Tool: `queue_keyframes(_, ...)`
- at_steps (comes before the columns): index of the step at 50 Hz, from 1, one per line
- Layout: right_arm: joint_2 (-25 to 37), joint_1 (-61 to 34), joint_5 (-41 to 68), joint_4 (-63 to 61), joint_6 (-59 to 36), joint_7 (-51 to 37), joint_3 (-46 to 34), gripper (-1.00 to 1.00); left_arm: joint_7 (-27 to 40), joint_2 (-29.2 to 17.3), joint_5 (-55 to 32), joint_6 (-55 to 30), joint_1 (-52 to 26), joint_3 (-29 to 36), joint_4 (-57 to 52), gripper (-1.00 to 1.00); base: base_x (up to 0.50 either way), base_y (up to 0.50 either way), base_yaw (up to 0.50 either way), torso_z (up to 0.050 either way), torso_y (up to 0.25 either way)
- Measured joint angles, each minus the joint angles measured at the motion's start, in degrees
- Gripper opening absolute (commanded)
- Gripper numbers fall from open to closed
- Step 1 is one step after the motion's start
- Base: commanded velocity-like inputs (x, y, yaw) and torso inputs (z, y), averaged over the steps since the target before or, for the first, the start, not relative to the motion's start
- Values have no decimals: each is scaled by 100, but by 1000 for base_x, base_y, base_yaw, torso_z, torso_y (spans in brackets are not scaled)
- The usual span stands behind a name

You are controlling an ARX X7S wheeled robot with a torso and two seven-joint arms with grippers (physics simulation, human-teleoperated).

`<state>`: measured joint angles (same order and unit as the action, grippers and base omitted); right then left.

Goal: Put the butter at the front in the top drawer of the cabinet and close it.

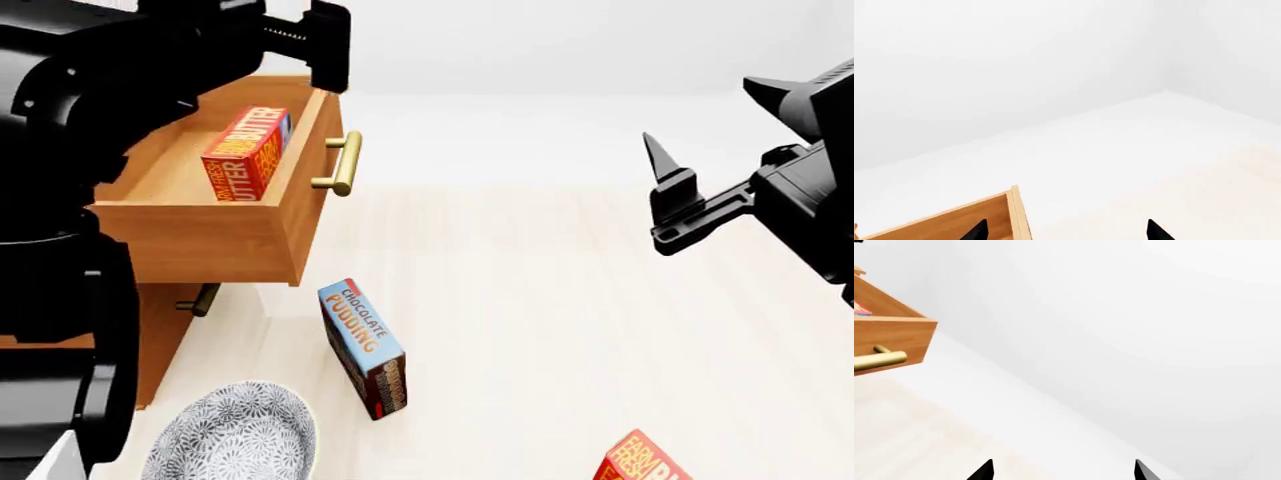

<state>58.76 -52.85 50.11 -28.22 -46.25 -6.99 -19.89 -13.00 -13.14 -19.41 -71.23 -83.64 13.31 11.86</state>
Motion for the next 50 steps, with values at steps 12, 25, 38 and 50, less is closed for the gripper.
queue_keyframes(12,63,34,61,4,3,-68,105,100,57,388,-325,-456,305,79,-717,100,0,0,0,0,0)
queue_keyframes(25,157,136,126,-29,22,-132,206,100,189,689,-671,-944,805,248,-1544,100,0,0,0,0,0)
queue_keyframes(38,203,219,163,-49,40,-165,253,100,386,783,-931,-1284,1426,441,-2226,100,0,0,0,0,0)
queue_keyframes(50,216,281,180,-61,59,-186,272,100,550,722,-1020,-1273,1933,659,-2452,100,0,0,0,0,0)
